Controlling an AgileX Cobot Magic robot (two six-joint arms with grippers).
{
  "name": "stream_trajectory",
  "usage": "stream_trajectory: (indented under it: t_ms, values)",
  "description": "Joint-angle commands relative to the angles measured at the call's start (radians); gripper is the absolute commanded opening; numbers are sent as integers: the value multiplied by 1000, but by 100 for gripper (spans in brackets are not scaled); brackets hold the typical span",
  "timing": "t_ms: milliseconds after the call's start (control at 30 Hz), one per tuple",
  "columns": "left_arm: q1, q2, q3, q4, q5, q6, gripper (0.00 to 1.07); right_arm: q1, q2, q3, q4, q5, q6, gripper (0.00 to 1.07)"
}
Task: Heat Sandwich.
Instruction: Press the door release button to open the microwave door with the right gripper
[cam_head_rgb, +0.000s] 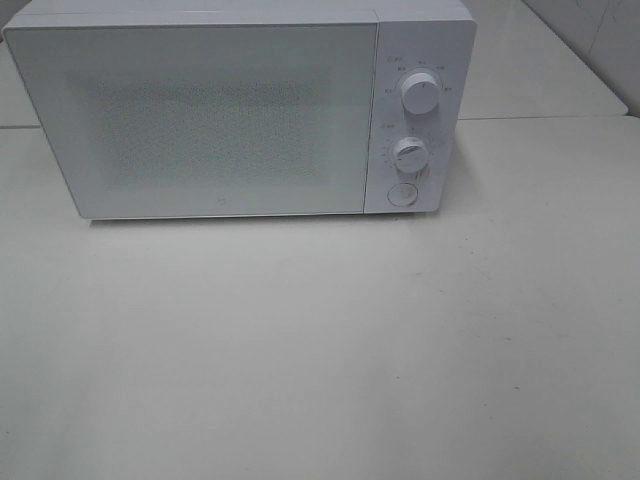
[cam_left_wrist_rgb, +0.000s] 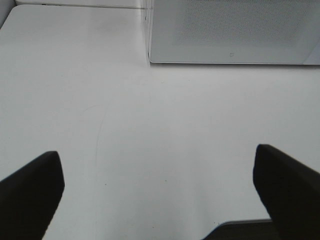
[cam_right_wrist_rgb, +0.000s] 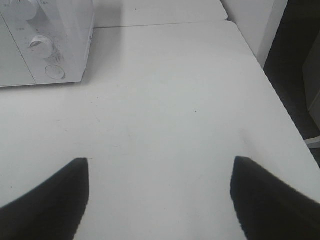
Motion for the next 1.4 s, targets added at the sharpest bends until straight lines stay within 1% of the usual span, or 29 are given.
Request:
stream_trajectory:
  t_ms: [33, 100, 267, 333, 400, 500, 567, 600, 700, 900, 1000, 1100, 1133, 1167, 1300, 1333, 1400]
  values:
    - [1, -11, 3, -9, -13, 1, 97, -6, 5, -23, 3, -38, 10, 76]
    - [1, -11, 3, -9, -13, 1, 97, -6, 18, -26, 7, -51, 10, 76]
    - [1, -11, 3, -9, -13, 1, 97, -6, 76, -26, 18, -150, 10, 76]
    - [1, -11, 3, -9, -13, 1, 97, -6, 120, -26, 18, -221, 10, 76]
    - [1, -11, 3, -9, -13, 1, 97, -6, 133, -26, 18, -239, 10, 76]
    - [1, -11, 3, -9, -13, 1, 97, -6, 200, -26, 18, -323, 11, 76]
    - [1, -11, 3, -9, -13, 1, 97, -6, 218, -26, 18, -341, 11, 76]
    - [1, -11, 3, -9, -13, 1, 97, -6, 255, -26, 19, -384, 13, 76]
    - [1, -11, 3, -9, -13, 1, 97, -6, 289, -26, 19, -423, 14, 76]
    - [1, -11, 3, -9, -13, 1, 97, -6, 424, -26, 19, -548, 14, 76]
    - [1, -11, 3, -9, -13, 1, 97, -6, 461, -26, 19, -582, 14, 76]
    - [1, -11, 3, -9, -13, 1, 97, -6, 543, -26, 19, -669, 14, 76]
    - [1, -11, 3, -9, -13, 1, 97, -6, 543, -26, 19, -669, 14, 76]
    - [1, -11, 3, -9, -13, 1, 97, -6, 587, -26, 19, -718, 14, 76]
    - [1, -11, 3, -9, -13, 1, 97, -6, 660, -17, 19, -822, 12, 76]
    - [1, -11, 3, -9, -13, 1, 97, -6, 660, -17, 19, -822, 12, 76]
    - [1, -11, 3, -9, -13, 1, 97, -6, 716, 15, 19, -950, 12, 76]
